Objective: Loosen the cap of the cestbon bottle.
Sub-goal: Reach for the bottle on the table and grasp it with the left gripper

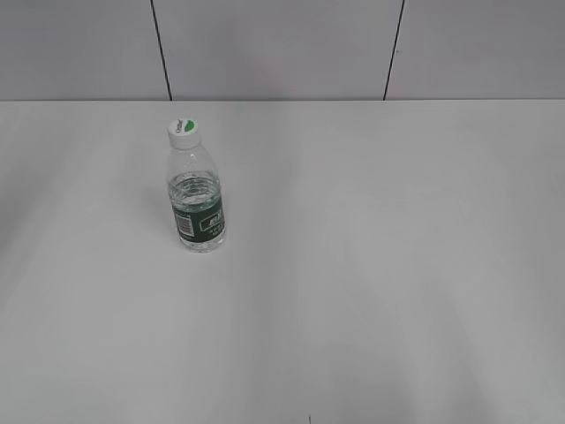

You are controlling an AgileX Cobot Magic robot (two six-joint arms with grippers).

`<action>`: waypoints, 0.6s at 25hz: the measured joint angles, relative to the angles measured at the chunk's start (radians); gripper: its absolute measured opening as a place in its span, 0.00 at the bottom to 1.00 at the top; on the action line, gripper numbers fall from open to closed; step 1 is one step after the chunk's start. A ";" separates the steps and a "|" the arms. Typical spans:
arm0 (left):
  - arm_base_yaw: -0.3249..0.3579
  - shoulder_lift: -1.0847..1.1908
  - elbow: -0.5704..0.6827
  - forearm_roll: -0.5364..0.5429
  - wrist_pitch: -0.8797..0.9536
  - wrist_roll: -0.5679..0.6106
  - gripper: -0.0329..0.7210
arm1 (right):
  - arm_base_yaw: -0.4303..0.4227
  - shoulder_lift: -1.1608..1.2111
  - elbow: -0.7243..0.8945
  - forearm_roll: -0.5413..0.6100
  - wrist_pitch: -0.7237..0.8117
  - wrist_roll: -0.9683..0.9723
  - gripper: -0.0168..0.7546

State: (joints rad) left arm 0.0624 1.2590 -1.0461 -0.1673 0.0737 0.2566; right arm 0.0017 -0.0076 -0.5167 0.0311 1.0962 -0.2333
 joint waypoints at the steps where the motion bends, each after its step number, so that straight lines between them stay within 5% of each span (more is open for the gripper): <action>1: 0.000 0.029 0.000 -0.005 -0.029 0.000 0.71 | 0.000 0.000 0.000 0.000 0.000 0.000 0.77; 9: -0.003 0.254 0.000 -0.015 -0.160 0.001 0.69 | 0.000 0.000 0.000 0.001 0.000 0.000 0.77; 15: -0.047 0.366 0.109 0.055 -0.447 0.001 0.62 | 0.000 0.000 0.000 0.001 0.000 0.000 0.77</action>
State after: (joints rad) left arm 0.0149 1.6255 -0.9374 -0.1118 -0.3737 0.2573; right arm 0.0017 -0.0076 -0.5167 0.0320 1.0962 -0.2333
